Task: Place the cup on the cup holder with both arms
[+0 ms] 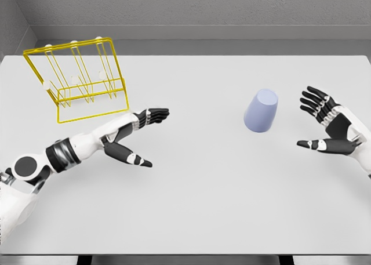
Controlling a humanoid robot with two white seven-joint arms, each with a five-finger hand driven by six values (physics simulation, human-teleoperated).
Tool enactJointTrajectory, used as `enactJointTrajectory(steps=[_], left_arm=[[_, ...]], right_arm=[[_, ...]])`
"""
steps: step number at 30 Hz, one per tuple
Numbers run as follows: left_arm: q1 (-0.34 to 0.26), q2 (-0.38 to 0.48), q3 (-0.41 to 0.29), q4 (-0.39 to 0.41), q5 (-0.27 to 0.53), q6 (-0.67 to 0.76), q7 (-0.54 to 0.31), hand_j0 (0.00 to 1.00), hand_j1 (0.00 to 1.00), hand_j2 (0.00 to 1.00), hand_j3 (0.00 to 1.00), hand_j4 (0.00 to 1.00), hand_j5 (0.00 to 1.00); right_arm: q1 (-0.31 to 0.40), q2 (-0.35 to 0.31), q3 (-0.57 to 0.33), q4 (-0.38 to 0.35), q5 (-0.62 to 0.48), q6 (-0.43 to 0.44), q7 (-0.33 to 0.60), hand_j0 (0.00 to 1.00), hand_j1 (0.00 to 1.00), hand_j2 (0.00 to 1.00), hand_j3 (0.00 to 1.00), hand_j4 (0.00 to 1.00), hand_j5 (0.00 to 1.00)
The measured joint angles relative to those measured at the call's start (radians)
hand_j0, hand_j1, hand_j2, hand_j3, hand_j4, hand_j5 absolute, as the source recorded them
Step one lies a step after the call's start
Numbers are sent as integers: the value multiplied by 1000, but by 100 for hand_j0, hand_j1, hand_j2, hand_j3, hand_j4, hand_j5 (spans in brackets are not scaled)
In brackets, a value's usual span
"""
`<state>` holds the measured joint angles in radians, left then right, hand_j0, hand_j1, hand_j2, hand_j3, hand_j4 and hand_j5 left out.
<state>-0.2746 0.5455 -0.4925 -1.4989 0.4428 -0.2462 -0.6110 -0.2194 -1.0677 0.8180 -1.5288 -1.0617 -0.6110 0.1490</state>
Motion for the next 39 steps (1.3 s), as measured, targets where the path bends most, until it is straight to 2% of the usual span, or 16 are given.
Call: enactJointTrajectory(steps=[7,11,14,20,28,39], left_arm=[[6,-30,-6,27,86,15,0,100,100,100,100,100,100],[11,-36,12,24,90,11,0,100,100,100,100,100,100],[9,-41,18,22,90,19,0,100,100,100,100,100,100],[11,-52,20,25,70,-43,0,100,100,100,100,100,100],[9,-64,20,28,30,-107,0,100,100,100,100,100,100],[3,-65,39,28,14,-109,0,100,100,100,100,100,100]], right_arm=[[-40,6,-8,75,20,0,-3,100,100,100,100,100,100],[-83,55,-13,158,109,0,-2,100,100,100,100,100,100],[-83,115,-14,209,198,0,-2,100,100,100,100,100,100],[-98,169,-14,250,320,0,-5,100,100,100,100,100,100],[-155,233,-15,341,338,14,-9,100,100,100,100,100,100],[-167,280,-16,368,294,138,-5,100,100,100,100,100,100]])
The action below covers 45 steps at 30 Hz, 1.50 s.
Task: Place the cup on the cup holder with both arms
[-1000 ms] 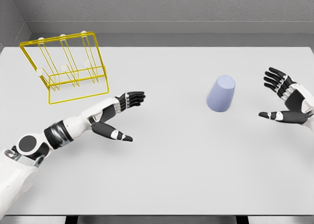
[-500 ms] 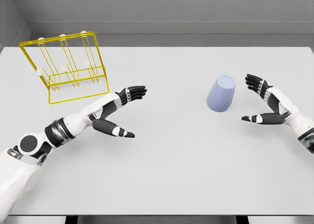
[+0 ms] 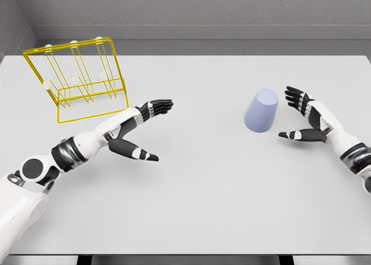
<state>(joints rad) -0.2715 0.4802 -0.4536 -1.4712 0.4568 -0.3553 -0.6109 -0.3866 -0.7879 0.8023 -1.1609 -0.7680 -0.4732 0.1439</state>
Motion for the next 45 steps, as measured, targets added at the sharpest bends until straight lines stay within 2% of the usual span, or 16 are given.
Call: enactJointTrajectory(steps=[21,45], left_arm=[[2,-8,9,4,0,-3,0,100,100,100,100,100,100],[5,-13,9,2,0,-4,0,100,100,100,100,100,100]], right_arm=[[-49,87,6,34,-36,64,6,100,100,100,100,100,100],[-58,121,16,21,-33,70,17,100,100,100,100,100,100]])
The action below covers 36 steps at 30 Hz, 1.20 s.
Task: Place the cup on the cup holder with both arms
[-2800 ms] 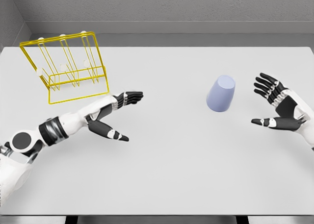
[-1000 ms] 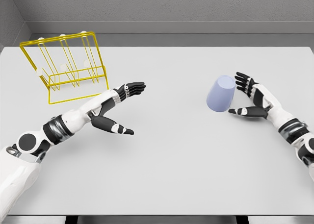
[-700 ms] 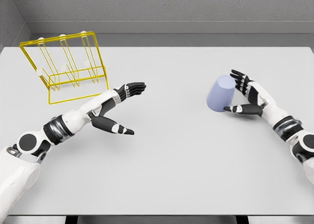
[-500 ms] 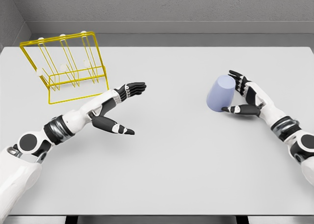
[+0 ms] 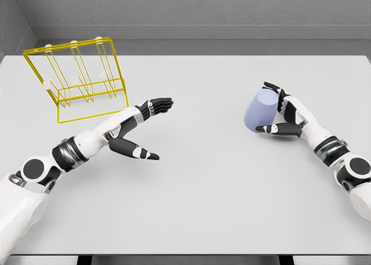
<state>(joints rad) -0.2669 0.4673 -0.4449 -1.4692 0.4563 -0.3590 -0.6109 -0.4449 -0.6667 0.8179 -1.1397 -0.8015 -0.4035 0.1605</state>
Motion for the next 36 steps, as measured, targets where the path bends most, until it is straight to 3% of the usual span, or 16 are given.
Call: enactJointTrajectory(steps=[8,17,25,27,36], left_arm=[[0,0,0,-1,0,1,0,100,100,100,100,100,100],[2,1,0,-1,0,1,0,100,100,100,100,100,100],[2,0,0,0,0,1,0,100,100,100,100,100,100],[2,0,0,0,0,1,0,100,100,100,100,100,100],[3,1,11,0,5,6,0,100,100,100,100,100,100]], right_arm=[[-5,12,3,-2,0,0,4,99,99,99,99,99,99],[-5,14,6,-2,0,0,5,85,85,85,85,85,85],[-6,20,9,-2,0,-3,3,82,82,82,82,82,82],[-6,21,9,-2,0,-3,2,75,75,75,75,75,75],[-15,20,8,-15,-1,-8,-2,76,76,76,76,76,76]])
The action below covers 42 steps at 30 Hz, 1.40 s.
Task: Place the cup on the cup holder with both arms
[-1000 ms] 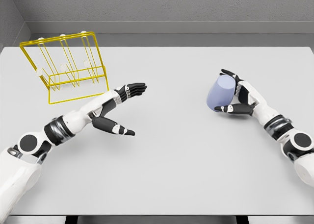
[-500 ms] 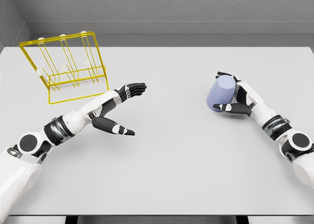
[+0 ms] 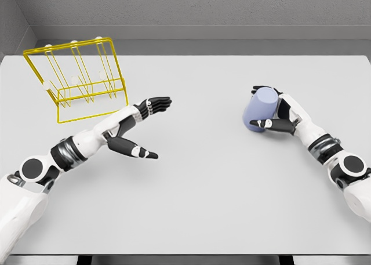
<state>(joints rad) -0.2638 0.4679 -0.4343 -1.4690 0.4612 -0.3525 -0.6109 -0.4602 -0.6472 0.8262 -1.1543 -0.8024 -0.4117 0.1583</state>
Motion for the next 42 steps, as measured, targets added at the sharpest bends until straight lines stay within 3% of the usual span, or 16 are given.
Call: enactJointTrajectory(steps=[21,42], left_arm=[[0,-7,3,2,2,4,0,100,100,100,100,100,100],[0,-23,17,34,3,7,0,100,100,100,100,100,100]], right_arm=[[-5,-2,21,-140,5,-19,26,76,76,76,76,76,76],[-12,131,107,-161,34,-18,30,76,76,76,76,76,76]])
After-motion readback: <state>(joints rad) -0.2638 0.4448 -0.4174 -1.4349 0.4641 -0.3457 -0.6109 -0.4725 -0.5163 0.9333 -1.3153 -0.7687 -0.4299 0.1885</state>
